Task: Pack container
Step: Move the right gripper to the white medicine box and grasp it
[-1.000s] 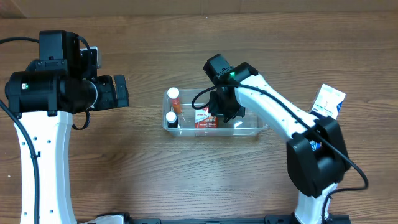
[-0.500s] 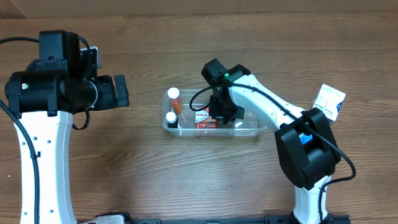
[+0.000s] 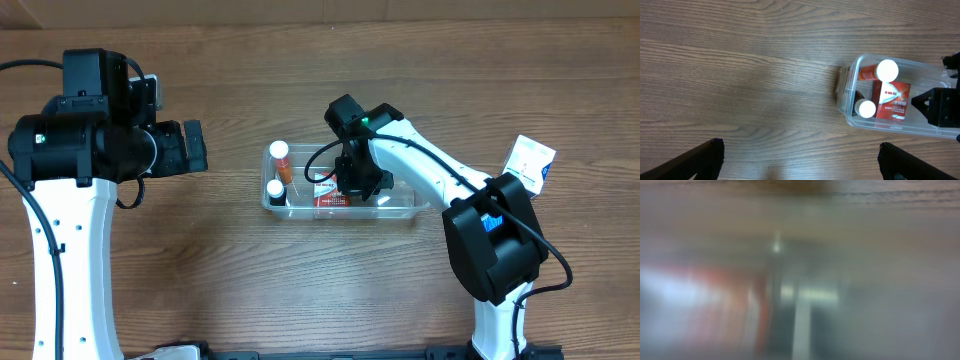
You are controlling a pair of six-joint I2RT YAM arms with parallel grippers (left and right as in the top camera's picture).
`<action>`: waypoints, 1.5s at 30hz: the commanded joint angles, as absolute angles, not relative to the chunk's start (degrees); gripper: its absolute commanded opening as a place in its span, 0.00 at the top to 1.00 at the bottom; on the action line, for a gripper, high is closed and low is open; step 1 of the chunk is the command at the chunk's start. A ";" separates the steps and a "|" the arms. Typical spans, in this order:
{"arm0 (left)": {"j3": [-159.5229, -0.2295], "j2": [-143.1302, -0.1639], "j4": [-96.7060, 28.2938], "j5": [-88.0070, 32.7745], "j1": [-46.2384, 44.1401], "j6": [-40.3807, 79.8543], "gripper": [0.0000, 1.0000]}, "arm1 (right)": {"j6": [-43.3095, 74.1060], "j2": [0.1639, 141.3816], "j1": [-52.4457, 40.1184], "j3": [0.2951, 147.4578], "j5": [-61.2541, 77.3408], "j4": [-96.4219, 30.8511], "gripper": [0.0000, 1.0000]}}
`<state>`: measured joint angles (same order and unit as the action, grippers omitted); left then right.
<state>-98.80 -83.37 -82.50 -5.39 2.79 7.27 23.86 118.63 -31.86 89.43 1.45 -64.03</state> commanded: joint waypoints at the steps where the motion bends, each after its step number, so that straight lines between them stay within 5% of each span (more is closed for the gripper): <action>1: -98.61 -83.15 -82.24 -5.39 3.36 6.39 0.00 | 20.49 119.77 -31.90 89.97 4.21 -64.25 0.87; 19: -98.61 -83.15 -82.19 -5.37 3.36 6.39 0.00 | 1.63 119.26 -31.90 90.67 10.61 -64.64 0.86; 27: -98.61 -83.15 -81.58 -5.39 3.36 6.22 0.00 | 3.88 111.63 -31.90 98.59 3.92 -68.29 0.82; 31: -98.61 -83.15 -81.67 -5.37 3.36 6.20 0.00 | 18.04 102.30 -29.19 102.26 -5.06 -70.74 0.82; 34: -98.61 -83.15 -81.93 -5.37 3.36 6.20 0.00 | 27.03 95.20 -23.79 102.48 -6.85 -72.69 0.73; 35: -98.61 -83.15 -82.00 -5.37 3.36 6.20 0.00 | 29.56 92.64 -20.86 102.48 -6.74 -73.52 0.58; 36: -98.61 -83.15 -82.02 -5.39 3.36 6.20 0.00 | 30.50 90.50 -17.56 102.48 -5.74 -74.48 0.23; 37: -98.61 -83.15 -82.02 -5.39 3.36 6.20 0.00 | 30.44 89.17 -14.70 102.48 -4.75 -75.44 0.16; 40: -98.61 -83.15 -81.84 -5.39 3.36 6.20 0.00 | 30.26 87.37 -4.34 102.45 -4.27 -81.17 0.00; 45: -98.61 -83.15 -81.71 -5.39 3.36 6.20 0.00 | 27.49 89.10 5.76 99.48 -2.24 -85.38 0.00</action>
